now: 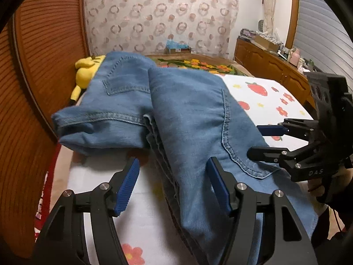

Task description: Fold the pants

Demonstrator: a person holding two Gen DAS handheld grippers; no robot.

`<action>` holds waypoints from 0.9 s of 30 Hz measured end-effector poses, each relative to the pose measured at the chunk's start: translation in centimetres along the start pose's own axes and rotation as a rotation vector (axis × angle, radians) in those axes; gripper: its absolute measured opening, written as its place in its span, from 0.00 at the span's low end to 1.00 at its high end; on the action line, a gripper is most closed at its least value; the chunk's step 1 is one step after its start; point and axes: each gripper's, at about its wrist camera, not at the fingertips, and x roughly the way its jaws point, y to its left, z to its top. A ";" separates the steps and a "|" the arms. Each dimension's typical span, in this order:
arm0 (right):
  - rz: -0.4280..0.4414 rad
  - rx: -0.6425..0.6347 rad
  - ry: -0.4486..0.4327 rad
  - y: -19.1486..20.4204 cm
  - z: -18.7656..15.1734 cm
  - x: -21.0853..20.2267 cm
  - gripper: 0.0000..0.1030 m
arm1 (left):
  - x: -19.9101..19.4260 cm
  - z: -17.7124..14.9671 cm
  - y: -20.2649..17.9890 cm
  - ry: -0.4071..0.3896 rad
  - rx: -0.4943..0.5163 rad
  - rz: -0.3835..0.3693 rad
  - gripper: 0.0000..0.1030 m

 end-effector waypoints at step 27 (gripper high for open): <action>0.223 -0.058 -0.030 -0.3 6.0 -1.9 0.20 | -3.1 3.2 0.2 -0.086 -0.077 -0.308 0.19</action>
